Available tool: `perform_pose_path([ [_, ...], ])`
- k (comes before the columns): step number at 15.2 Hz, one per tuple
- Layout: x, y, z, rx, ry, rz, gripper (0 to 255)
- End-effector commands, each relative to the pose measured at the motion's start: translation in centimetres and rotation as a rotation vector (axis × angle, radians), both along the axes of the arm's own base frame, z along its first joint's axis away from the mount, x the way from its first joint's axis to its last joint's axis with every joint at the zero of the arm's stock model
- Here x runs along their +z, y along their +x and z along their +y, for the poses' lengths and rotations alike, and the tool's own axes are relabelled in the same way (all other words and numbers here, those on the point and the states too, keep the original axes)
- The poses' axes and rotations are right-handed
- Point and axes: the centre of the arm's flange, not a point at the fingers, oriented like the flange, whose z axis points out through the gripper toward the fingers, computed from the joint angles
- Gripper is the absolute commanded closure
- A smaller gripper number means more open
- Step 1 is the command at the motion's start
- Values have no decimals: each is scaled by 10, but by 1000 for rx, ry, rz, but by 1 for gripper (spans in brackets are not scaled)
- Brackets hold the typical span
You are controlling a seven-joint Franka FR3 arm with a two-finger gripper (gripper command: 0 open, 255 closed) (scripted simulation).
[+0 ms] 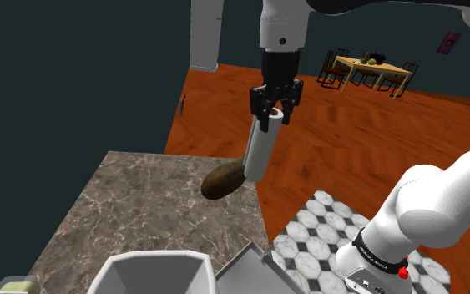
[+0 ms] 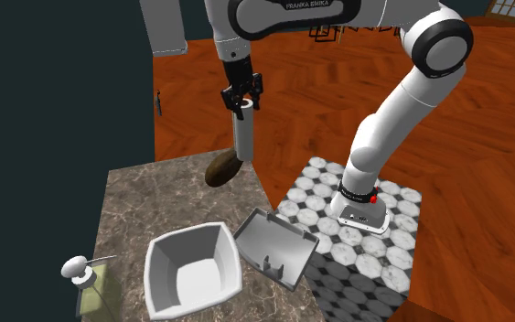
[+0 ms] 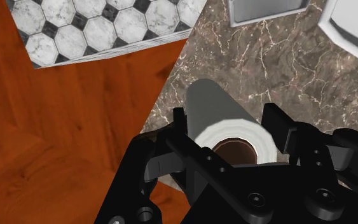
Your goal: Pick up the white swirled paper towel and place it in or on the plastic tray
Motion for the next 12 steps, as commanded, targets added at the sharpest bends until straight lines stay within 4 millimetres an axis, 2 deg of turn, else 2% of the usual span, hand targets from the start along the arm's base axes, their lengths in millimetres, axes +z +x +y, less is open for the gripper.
perform_pose_path([
  [1,7,-20,14,0,0,0,255],
  [12,49,-126,104,0,0,0,255],
])
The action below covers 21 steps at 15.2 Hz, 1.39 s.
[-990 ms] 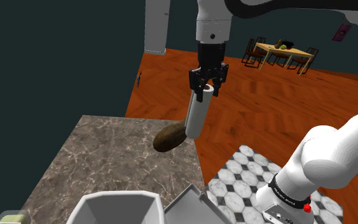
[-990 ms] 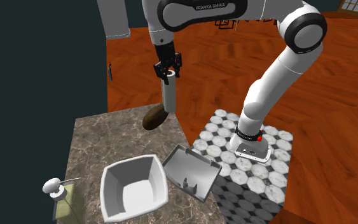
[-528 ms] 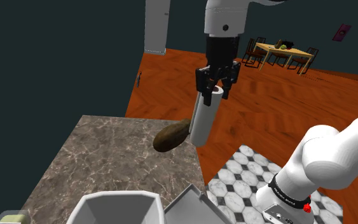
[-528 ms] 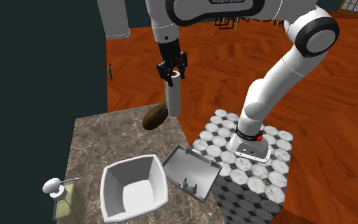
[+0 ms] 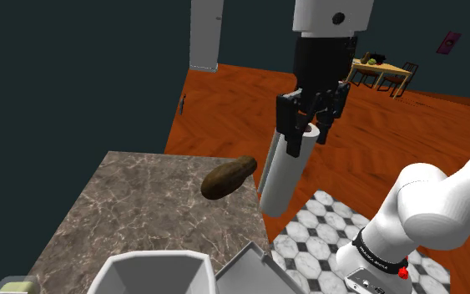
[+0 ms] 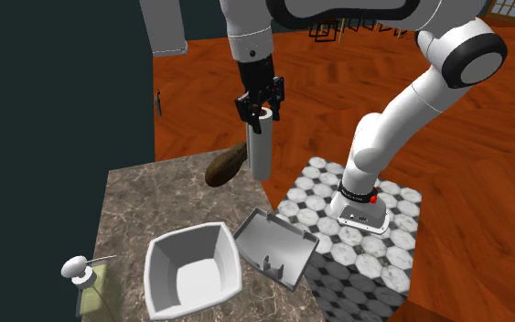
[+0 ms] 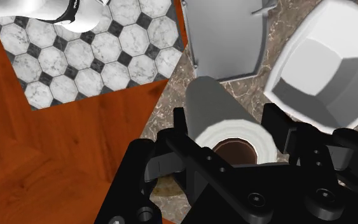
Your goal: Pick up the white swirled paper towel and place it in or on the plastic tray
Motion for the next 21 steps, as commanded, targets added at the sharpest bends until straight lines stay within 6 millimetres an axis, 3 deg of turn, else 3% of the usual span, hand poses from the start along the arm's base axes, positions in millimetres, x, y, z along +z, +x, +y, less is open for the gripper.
perform_pose_path([
  [1,7,-20,17,-1,0,1,255],
  [8,35,-91,77,-1,0,1,255],
  [21,-33,-91,77,-1,0,1,255],
])
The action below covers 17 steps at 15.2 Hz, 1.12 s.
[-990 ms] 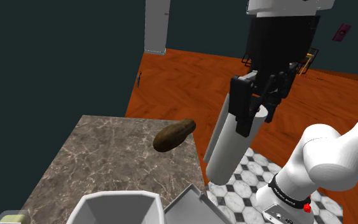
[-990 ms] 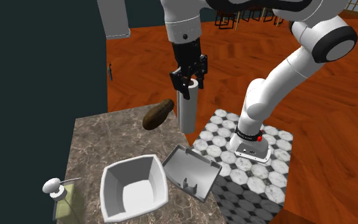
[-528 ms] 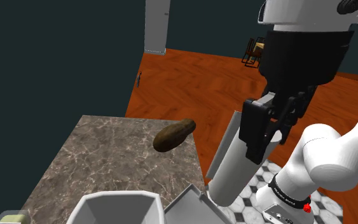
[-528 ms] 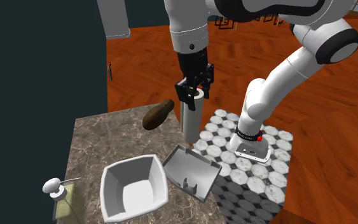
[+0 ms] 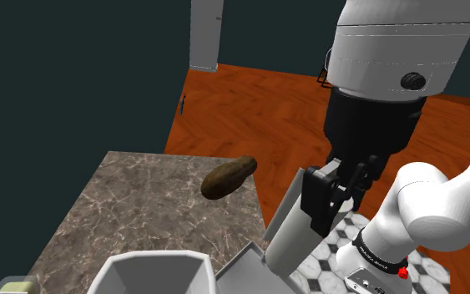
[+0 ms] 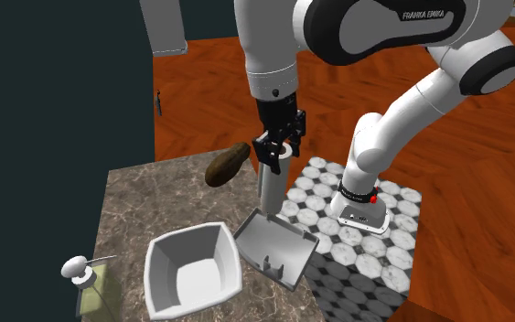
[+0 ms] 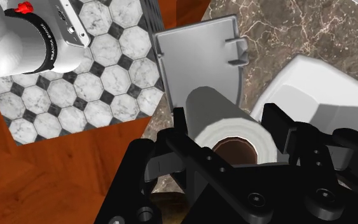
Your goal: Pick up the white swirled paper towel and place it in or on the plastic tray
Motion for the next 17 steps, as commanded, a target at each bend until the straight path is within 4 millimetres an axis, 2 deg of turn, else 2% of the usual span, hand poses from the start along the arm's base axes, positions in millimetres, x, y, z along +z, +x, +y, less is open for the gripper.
perform_pose_path([
  [1,-10,0,1,0,0,0,255],
  [17,-92,0,1,0,0,0,255],
])
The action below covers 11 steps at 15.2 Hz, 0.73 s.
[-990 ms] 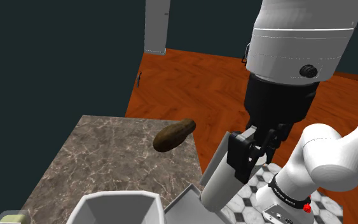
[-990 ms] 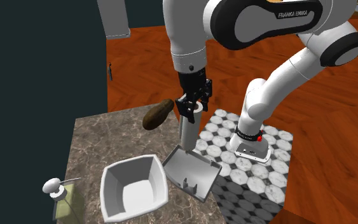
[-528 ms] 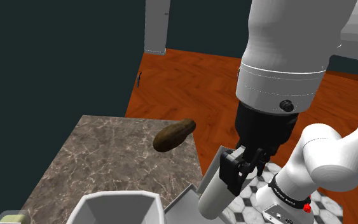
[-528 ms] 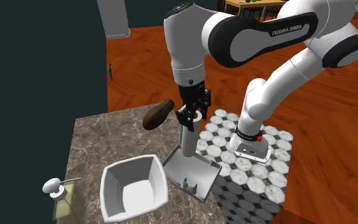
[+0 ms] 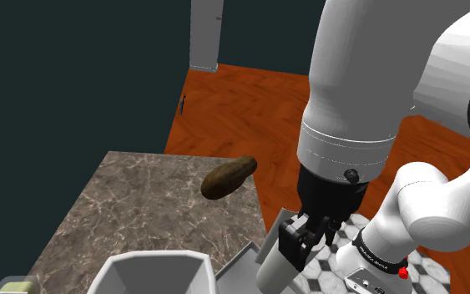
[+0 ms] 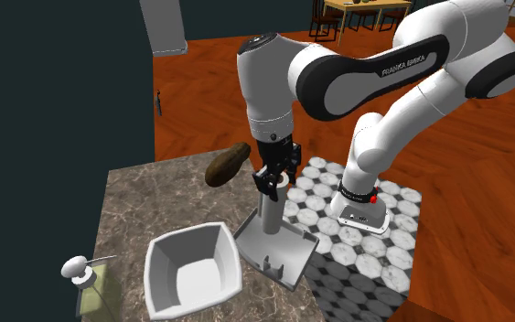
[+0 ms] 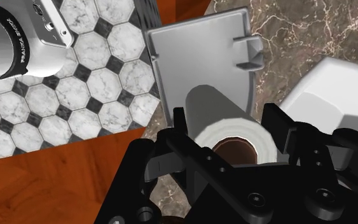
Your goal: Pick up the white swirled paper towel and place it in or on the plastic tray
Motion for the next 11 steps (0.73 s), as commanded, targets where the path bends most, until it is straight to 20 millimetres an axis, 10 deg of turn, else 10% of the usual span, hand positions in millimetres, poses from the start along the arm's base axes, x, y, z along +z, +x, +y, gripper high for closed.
perform_pose_path([
  [1,-4,1,0,0,0,0,255],
  [7,-4,1,0,0,0,0,255],
  [8,-3,1,0,0,0,0,0],
  [11,-4,1,0,0,0,0,0],
])
